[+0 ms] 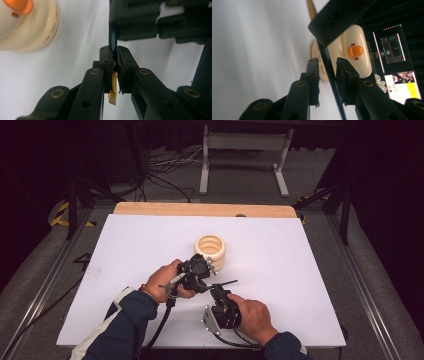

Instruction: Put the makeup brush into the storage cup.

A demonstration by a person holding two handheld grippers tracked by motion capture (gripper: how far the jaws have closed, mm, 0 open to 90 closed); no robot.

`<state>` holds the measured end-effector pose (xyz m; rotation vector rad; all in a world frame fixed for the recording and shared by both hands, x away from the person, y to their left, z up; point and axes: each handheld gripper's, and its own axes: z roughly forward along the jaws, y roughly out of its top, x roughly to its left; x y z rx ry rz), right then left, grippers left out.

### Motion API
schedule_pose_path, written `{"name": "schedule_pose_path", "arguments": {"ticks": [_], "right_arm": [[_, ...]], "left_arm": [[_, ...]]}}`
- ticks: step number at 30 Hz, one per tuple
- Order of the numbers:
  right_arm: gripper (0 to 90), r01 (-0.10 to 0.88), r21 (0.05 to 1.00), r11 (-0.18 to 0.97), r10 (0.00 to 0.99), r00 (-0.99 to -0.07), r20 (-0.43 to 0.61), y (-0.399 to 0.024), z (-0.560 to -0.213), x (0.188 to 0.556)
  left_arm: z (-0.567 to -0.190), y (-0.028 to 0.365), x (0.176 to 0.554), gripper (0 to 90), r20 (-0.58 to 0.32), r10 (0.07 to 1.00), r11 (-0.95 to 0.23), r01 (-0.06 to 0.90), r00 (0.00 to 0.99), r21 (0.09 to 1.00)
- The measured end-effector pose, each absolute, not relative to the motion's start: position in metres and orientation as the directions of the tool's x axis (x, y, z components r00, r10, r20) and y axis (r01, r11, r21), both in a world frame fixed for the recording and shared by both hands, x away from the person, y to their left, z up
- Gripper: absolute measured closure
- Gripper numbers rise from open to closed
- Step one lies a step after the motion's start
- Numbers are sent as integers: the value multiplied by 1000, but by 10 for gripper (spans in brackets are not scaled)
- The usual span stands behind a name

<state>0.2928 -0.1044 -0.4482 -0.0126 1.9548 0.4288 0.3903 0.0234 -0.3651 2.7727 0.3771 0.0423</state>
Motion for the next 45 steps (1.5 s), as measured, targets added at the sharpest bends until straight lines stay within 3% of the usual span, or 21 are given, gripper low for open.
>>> {"name": "schedule_pose_path", "arguments": {"ticks": [5,8,11,19,22,25,31,33,38,45], "right_arm": [[743,-192,251,949,157,-403,-901,-103,-453,295],[825,-186,238,953,144,-411,-900,-102,-455,295],[837,-177,234,956,138,-434,-890,-100,-457,295],[839,-173,248,953,154,-429,-890,-103,-451,296],[839,-162,245,956,156,-427,-891,-104,-452,296],[840,-148,258,955,171,-434,-884,-109,-450,298],[839,-121,333,935,246,-456,-855,-118,-444,302],[839,-114,359,926,273,-453,-849,-122,-441,303],[839,-97,456,885,353,-501,-790,-133,-432,307],[839,-72,546,834,430,-536,-727,-142,-423,309]], "left_arm": [[-368,16,387,832,-15,241,-916,232,970,328],[-369,13,387,832,-21,238,-916,231,971,329],[-370,11,387,832,-9,234,-920,224,972,322],[-365,32,381,825,-13,248,-865,227,969,447],[-362,44,379,743,-12,259,-847,233,966,478],[-360,60,373,676,46,270,-834,209,962,511],[-366,97,360,474,111,330,-736,182,937,652],[-372,109,356,461,143,355,-725,176,924,665],[-386,137,348,251,162,458,-670,220,874,709],[-400,168,335,134,192,535,-598,209,822,773]]}}
